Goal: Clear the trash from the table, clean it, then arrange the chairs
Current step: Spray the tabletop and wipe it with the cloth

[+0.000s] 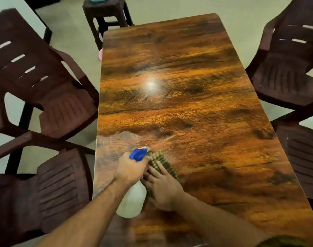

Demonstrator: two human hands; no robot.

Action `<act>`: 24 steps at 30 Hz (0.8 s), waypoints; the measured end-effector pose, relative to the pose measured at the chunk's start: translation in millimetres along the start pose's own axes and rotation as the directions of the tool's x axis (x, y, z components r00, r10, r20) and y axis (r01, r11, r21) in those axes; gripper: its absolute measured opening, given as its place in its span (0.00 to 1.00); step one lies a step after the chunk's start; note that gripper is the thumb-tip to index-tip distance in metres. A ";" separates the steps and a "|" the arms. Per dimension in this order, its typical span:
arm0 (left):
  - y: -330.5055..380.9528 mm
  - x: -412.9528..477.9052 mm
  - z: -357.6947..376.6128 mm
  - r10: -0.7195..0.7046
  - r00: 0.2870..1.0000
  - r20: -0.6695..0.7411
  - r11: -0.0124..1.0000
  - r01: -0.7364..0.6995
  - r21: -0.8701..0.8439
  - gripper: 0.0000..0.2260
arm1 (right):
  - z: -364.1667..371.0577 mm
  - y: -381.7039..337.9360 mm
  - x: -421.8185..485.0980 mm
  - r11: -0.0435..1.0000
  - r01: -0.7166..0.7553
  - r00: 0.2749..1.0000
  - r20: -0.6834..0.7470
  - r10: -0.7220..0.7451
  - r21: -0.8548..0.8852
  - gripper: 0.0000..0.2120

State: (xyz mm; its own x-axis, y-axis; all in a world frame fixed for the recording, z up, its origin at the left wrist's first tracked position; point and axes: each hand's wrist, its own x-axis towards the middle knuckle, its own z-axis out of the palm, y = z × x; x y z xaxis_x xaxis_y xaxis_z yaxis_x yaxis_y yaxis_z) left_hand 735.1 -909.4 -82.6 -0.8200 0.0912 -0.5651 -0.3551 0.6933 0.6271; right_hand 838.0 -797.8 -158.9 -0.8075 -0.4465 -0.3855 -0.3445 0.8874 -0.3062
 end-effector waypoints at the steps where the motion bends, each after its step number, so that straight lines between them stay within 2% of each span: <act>1: -1.3 -0.2 -1.9 0.016 1.000 0.004 0.999 -0.016 0.028 0.14 | 4.6 -1.0 -18.8 0.997 0.079 0.997 0.021 -0.079 -0.025 0.35; 2: -1.6 -1.4 -2.5 0.019 1.000 0.012 0.999 -0.019 0.037 0.14 | 4.7 4.9 -37.7 0.994 0.107 0.994 0.010 -0.107 -0.025 0.34; 3: -3.1 -3.1 -2.3 0.010 0.999 0.031 1.000 -0.011 0.024 0.13 | 3.4 15.4 -54.1 0.999 0.053 0.999 -0.002 -0.053 -0.001 0.33; 4: -5.7 -4.6 -2.3 -0.006 0.999 0.050 1.000 0.006 -0.009 0.12 | 3.0 29.3 -64.0 0.994 -0.103 0.995 -0.011 0.103 0.038 0.33; 5: -10.7 -5.8 -5.4 -0.028 0.998 0.054 0.999 0.030 -0.038 0.11 | 2.1 44.1 -64.5 0.949 -0.305 0.949 -0.055 0.309 0.073 0.34; 7: -16.5 -9.5 -10.4 -0.053 0.997 0.050 0.996 0.057 -0.073 0.09 | -4.4 72.3 -50.2 0.754 -0.644 0.732 -0.184 0.656 0.125 0.35; 9: -23.0 -10.4 -20.6 -0.058 0.998 0.035 0.993 0.062 -0.101 0.09 | -21.5 85.9 -6.5 0.546 -0.800 0.507 -0.206 0.837 0.250 0.35; 10: -25.3 -10.5 -27.0 -0.059 0.998 0.020 0.992 0.061 -0.110 0.09 | -30.5 89.1 20.1 0.482 -0.824 0.445 -0.187 0.876 0.299 0.36; 11: -29.0 -9.5 -34.8 -0.061 0.998 -0.006 0.991 0.060 -0.118 0.08 | -44.5 85.1 47.4 0.482 -0.820 0.453 -0.163 0.876 0.308 0.36; 12: -32.7 -8.6 -40.8 -0.061 0.997 -0.044 0.989 0.054 -0.136 0.07 | -50.6 77.7 73.0 0.547 -0.793 0.523 -0.161 0.837 0.268 0.36; 13: -36.4 -7.2 -46.4 -0.066 0.994 -0.086 0.986 0.052 -0.160 0.07 | -55.0 64.7 95.5 0.660 -0.724 0.638 -0.168 0.751 0.200 0.36; 15: -42.6 -4.2 -56.8 -0.097 0.983 -0.158 0.977 0.063 -0.205 0.05 | -54.4 24.6 121.4 0.889 -0.458 0.877 -0.151 0.455 0.022 0.35; 17: -48.0 -0.9 -66.0 -0.118 0.977 -0.176 0.973 0.078 -0.218 0.06 | -39.4 -15.2 120.1 0.985 -0.150 0.988 -0.056 0.146 -0.084 0.35; 18: -49.7 1.2 -68.9 -0.122 0.977 -0.175 0.974 0.083 -0.212 0.06 | -32.1 -25.8 110.0 0.995 0.003 1.000 0.005 -0.003 -0.102 0.35; 20: -54.6 3.9 -75.7 -0.130 0.975 -0.179 0.970 0.088 -0.226 0.08 | -27.2 -24.1 88.7 0.955 0.269 0.961 0.103 -0.257 -0.123 0.35; 21: -57.3 3.8 -78.2 -0.136 0.976 -0.172 0.965 0.091 -0.244 0.08 | -30.0 -13.6 82.4 0.935 0.330 0.941 0.129 -0.314 -0.128 0.35; 22: -58.8 3.7 -79.9 -0.144 0.976 -0.163 0.959 0.098 -0.264 0.08 | -34.6 0.4 81.3 0.938 0.319 0.945 0.125 -0.303 -0.136 0.35; 23: -61.0 3.3 -81.4 -0.154 0.977 -0.148 0.951 0.106 -0.290 0.08 | -39.9 14.6 85.6 0.960 0.238 0.970 0.089 -0.227 -0.149 0.36; 24: -64.6 2.6 -81.8 -0.165 0.976 -0.141 0.941 0.113 -0.318 0.08 | -45.6 27.7 95.0 0.983 0.094 0.996 0.020 -0.092 -0.160 0.37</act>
State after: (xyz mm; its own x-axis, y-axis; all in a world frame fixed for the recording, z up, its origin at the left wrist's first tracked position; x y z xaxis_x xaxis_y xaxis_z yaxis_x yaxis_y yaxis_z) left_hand 719.2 -1012.5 -80.7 -0.8051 -0.1256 -0.5796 -0.5696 0.4358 0.6968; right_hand 729.9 -810.4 -164.3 -0.7629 -0.5280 -0.3731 -0.4908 0.8486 -0.1975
